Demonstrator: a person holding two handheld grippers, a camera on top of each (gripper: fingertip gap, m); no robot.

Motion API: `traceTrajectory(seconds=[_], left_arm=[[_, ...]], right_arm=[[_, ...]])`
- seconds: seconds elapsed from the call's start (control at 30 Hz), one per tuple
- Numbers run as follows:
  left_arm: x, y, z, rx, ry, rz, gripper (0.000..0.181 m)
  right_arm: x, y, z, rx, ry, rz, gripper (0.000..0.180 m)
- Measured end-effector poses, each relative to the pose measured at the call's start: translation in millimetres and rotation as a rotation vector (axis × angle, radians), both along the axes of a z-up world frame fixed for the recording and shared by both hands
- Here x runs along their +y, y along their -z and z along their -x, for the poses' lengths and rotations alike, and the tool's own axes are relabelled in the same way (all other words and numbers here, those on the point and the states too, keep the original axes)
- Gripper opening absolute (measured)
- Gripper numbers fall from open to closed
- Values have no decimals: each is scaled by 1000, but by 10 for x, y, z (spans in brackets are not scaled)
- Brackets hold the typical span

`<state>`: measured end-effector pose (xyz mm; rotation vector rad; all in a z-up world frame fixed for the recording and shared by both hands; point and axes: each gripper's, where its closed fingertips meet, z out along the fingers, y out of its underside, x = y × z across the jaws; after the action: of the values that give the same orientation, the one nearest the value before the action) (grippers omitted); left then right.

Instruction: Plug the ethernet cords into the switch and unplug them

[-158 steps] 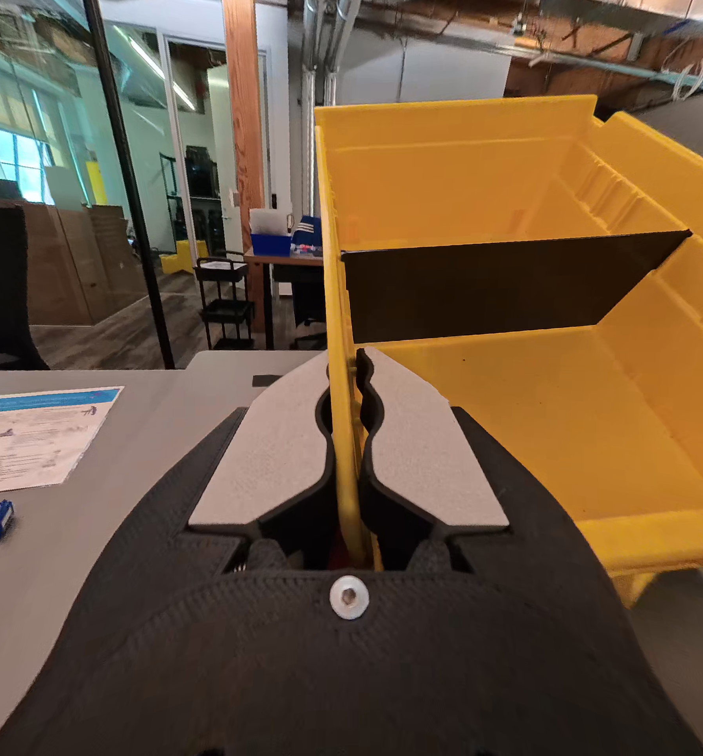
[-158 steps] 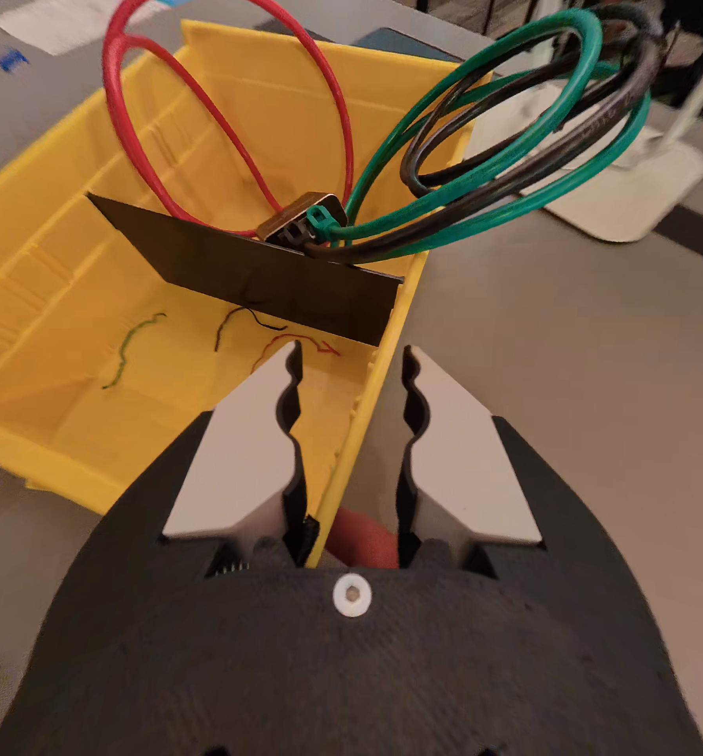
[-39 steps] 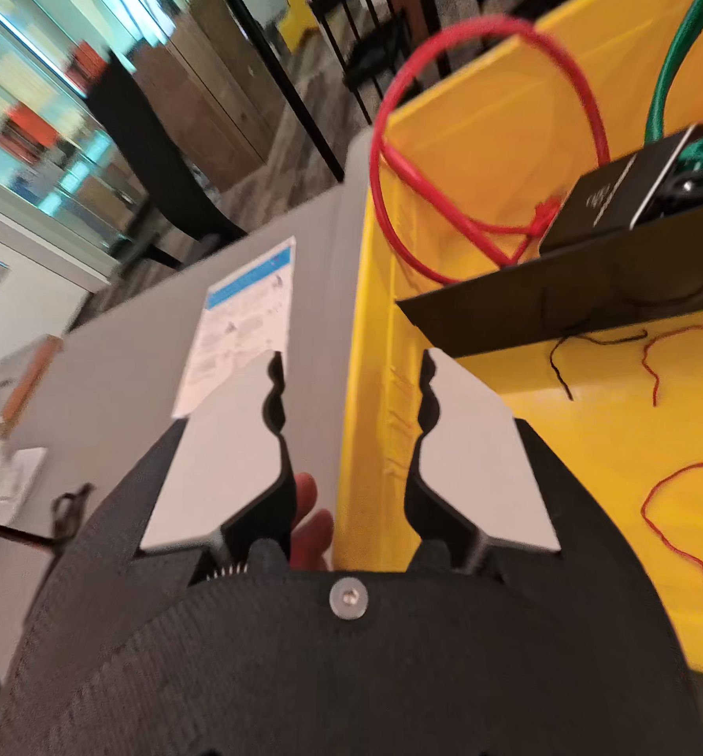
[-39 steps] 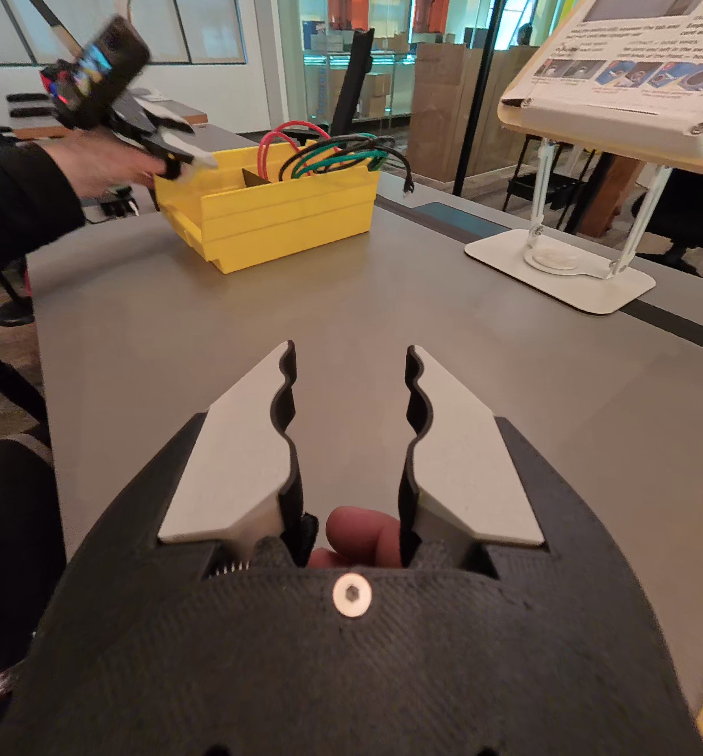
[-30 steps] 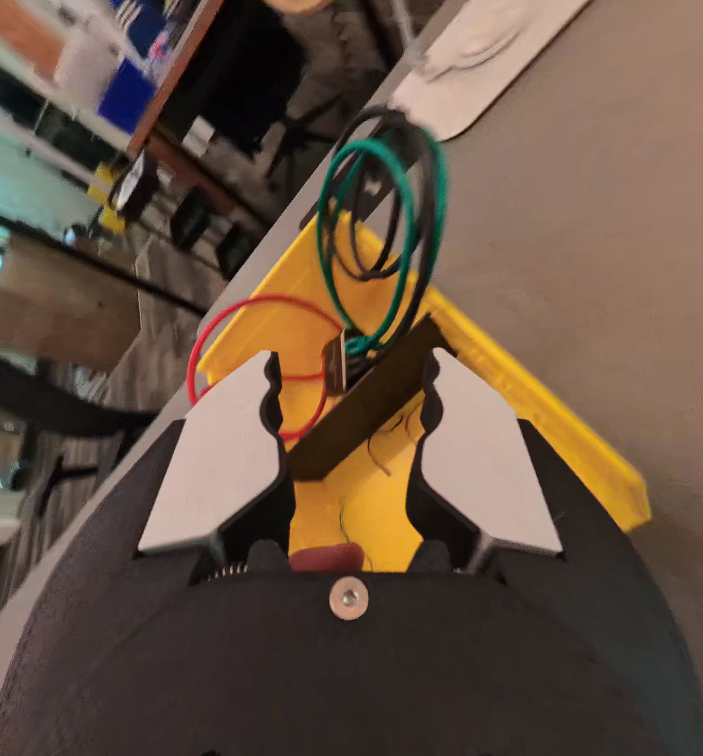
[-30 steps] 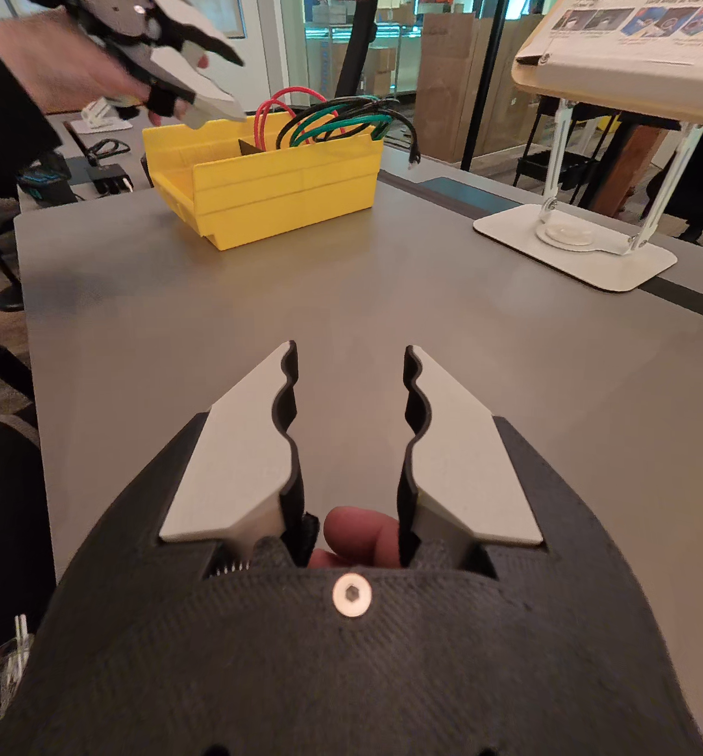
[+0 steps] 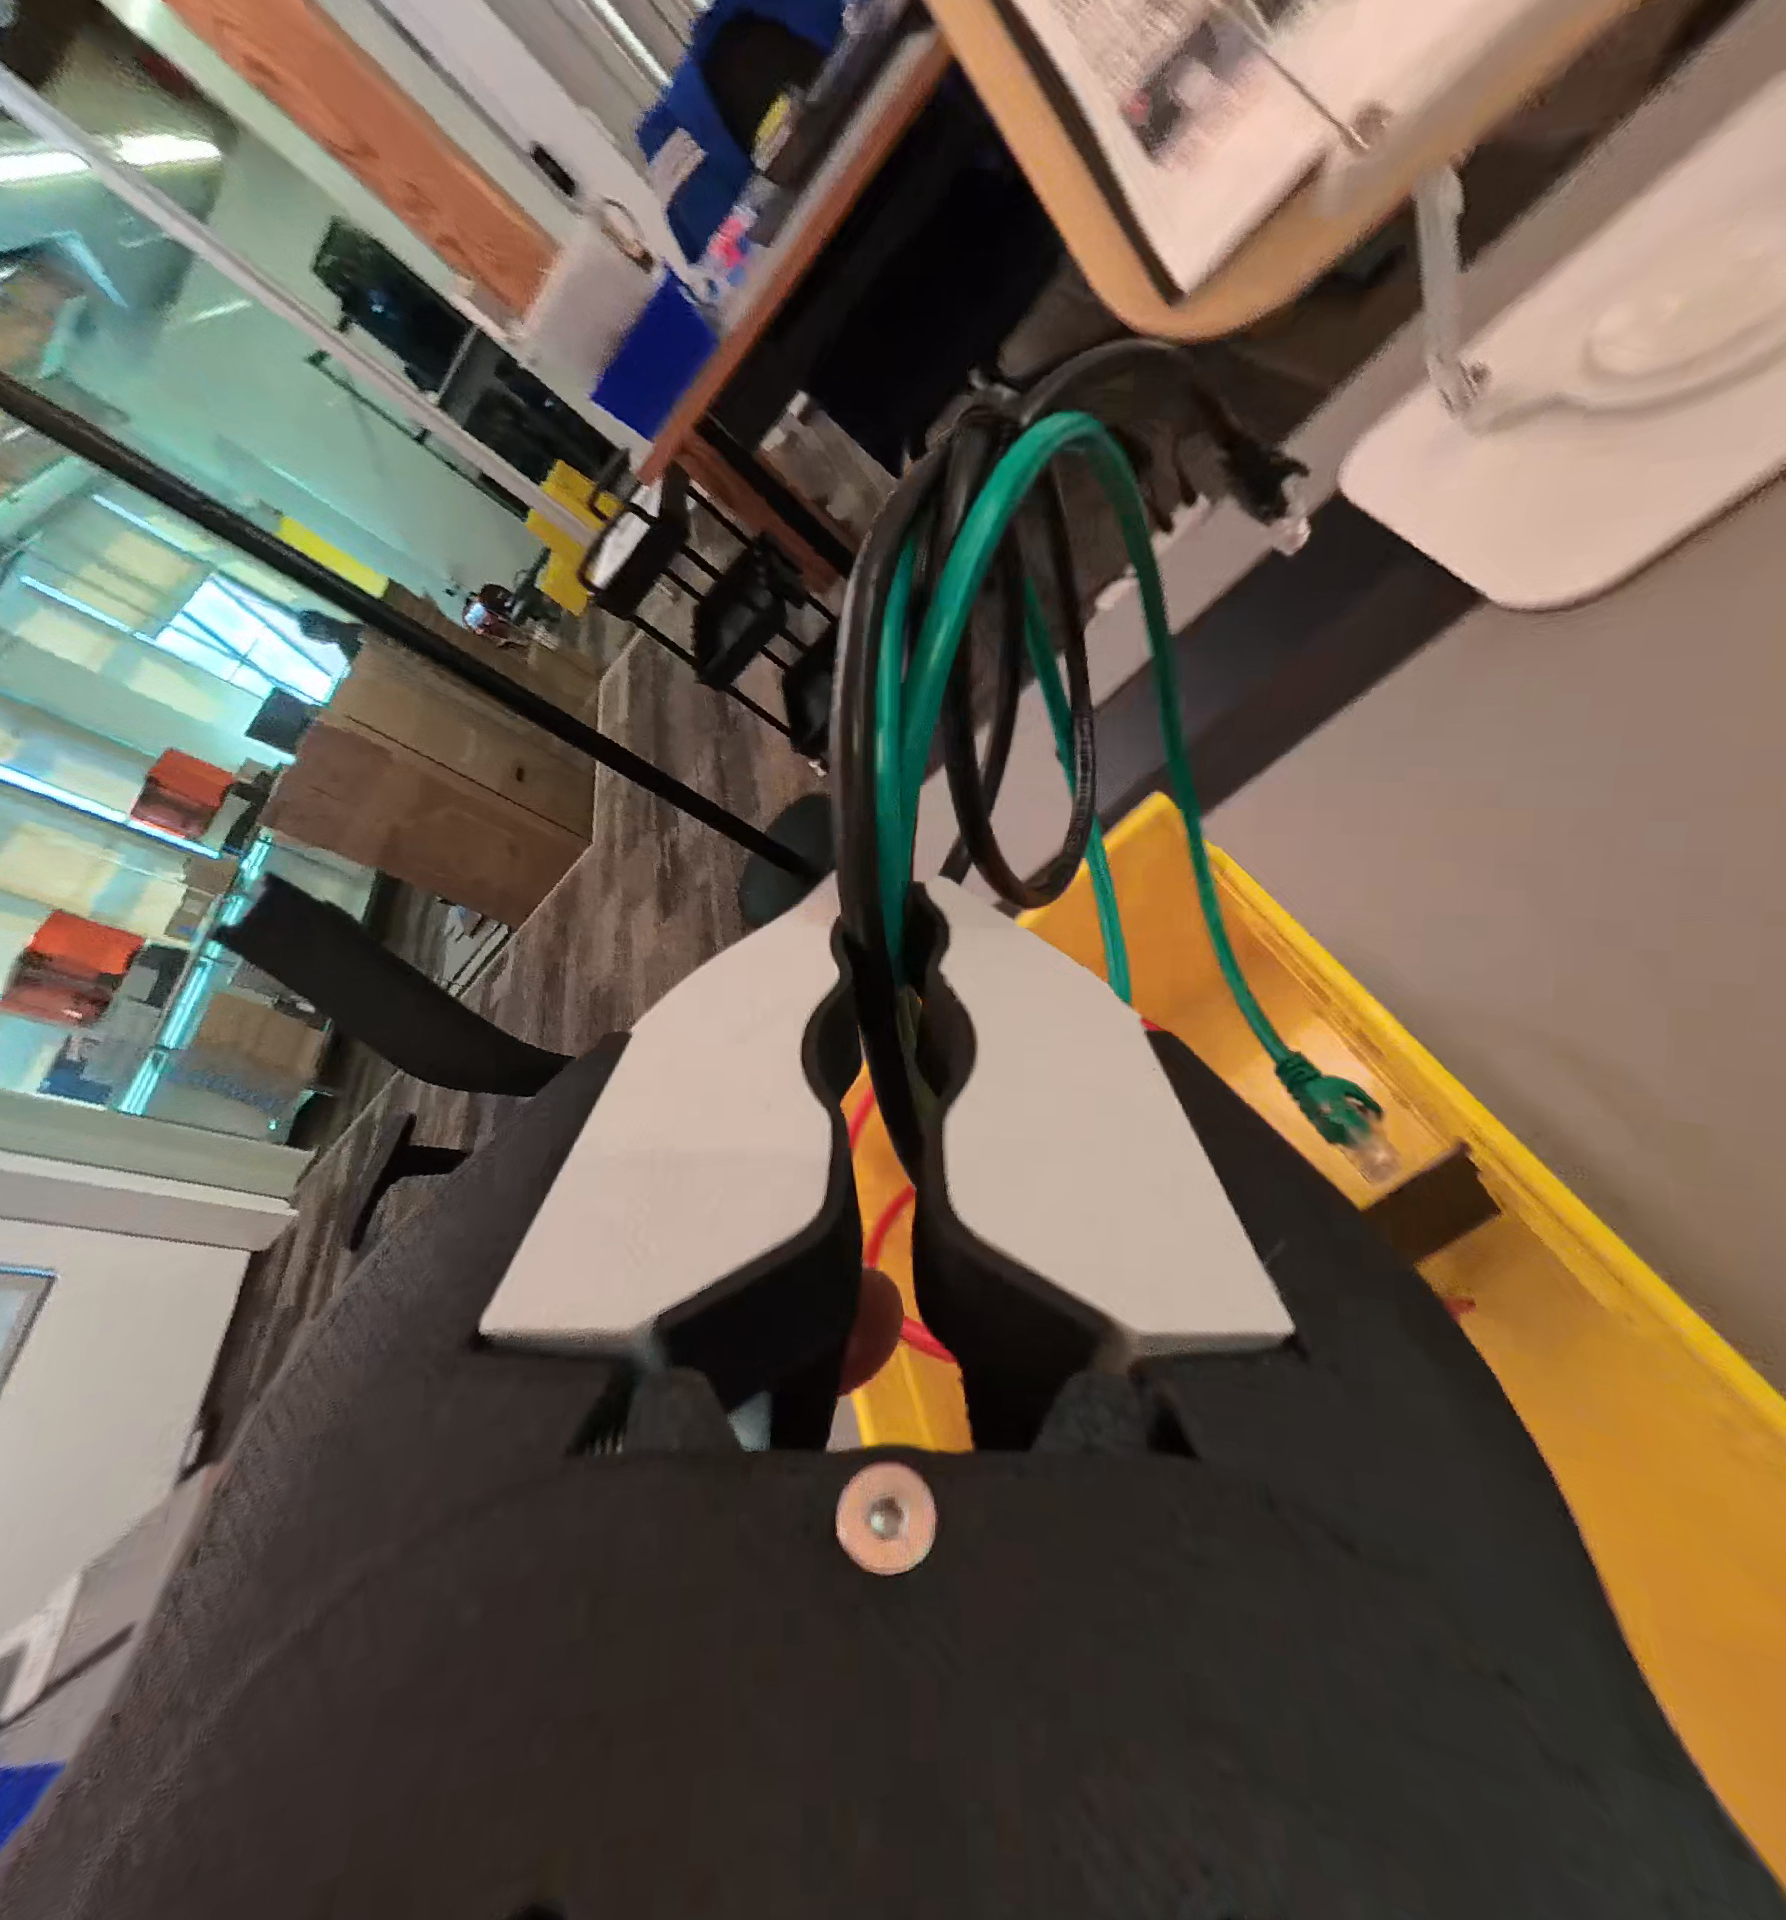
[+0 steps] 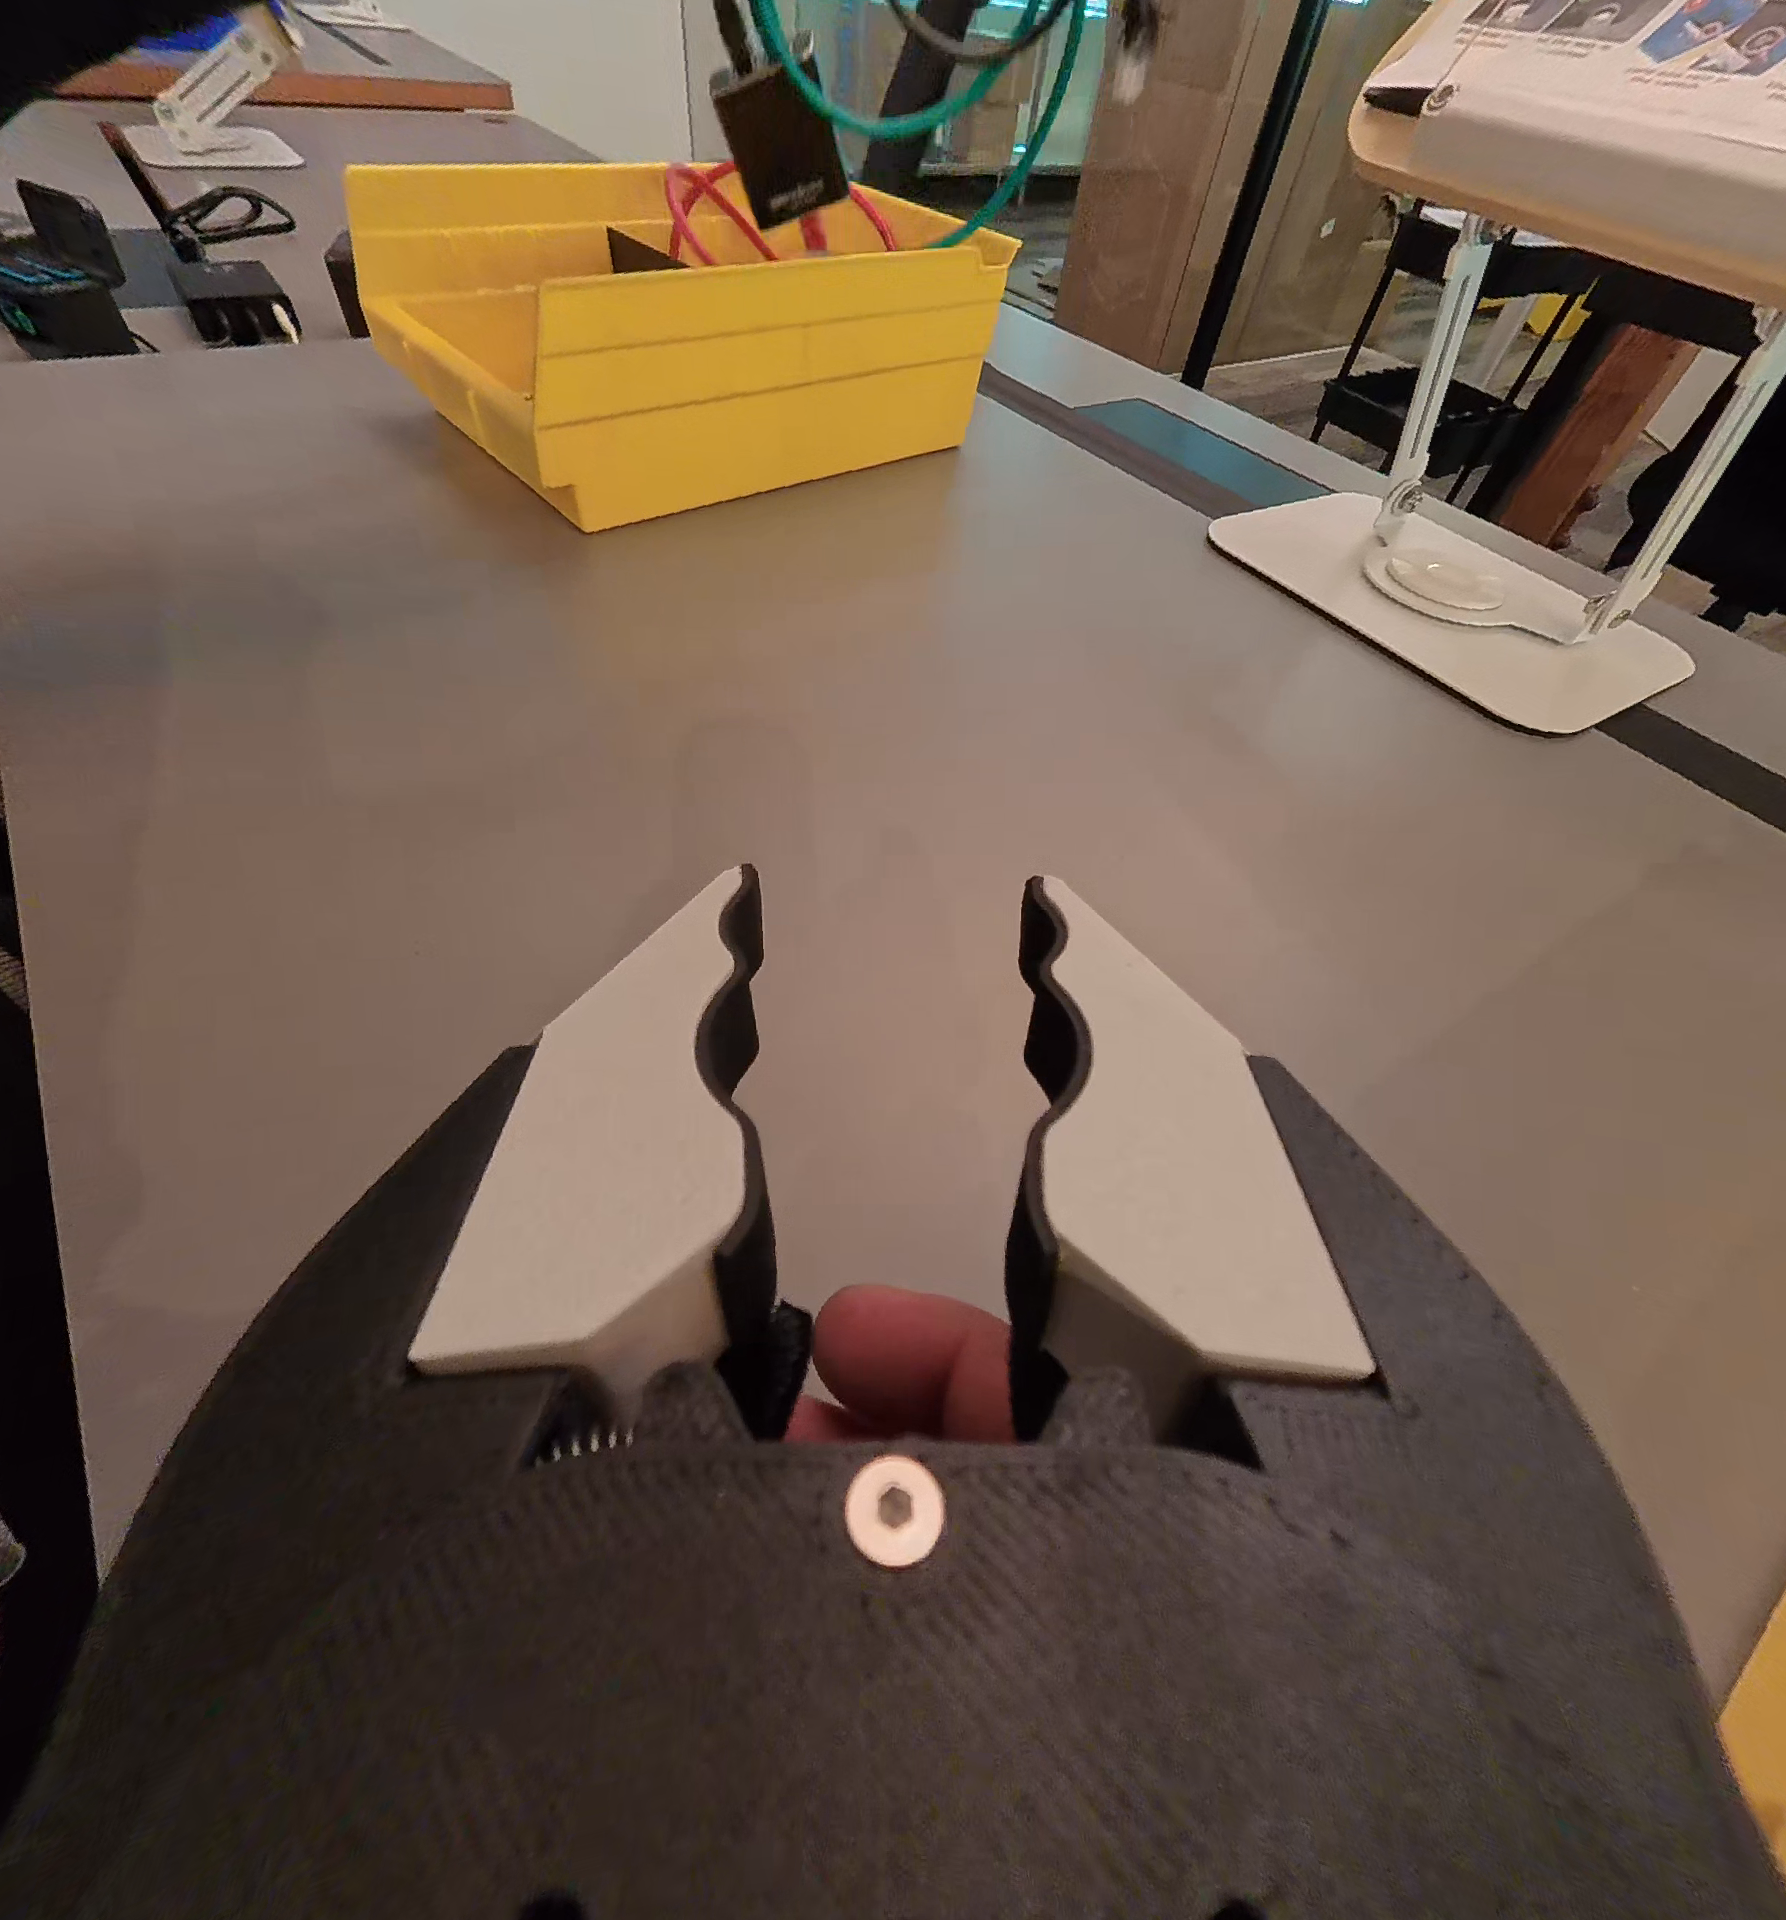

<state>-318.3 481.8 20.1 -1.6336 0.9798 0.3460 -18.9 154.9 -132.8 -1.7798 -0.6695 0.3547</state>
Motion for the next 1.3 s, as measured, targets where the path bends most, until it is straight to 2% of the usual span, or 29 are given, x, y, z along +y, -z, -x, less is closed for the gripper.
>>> traceTrajectory(seconds=[0.13, 0.43, 0.67, 0.87, 1.17, 1.3], left_arm=[[94, -445, 133, -79, -26, -65, 5], [121, -1306, 123, -125, -57, -203, 5], [78, -2208, 205, -213, -107, -359, 5], [-122, -3067, 128, -219, -112, -501, 5], [-620, -4341, -183, -276, -121, -715, 5], [-925, -4785, -532, -288, -44, -769, 5]], right_arm=[[-2, 5, 17, 0, -5, 3, 48], [0, 3, 11, 6, -5, 7, 48], [-13, -7, 36, 5, -14, 4, 48], [-33, -10, 80, 2, -30, 4, 48], [-60, -28, 110, -8, -43, -4, 48], [-69, -59, 108, -24, -42, -24, 48]])
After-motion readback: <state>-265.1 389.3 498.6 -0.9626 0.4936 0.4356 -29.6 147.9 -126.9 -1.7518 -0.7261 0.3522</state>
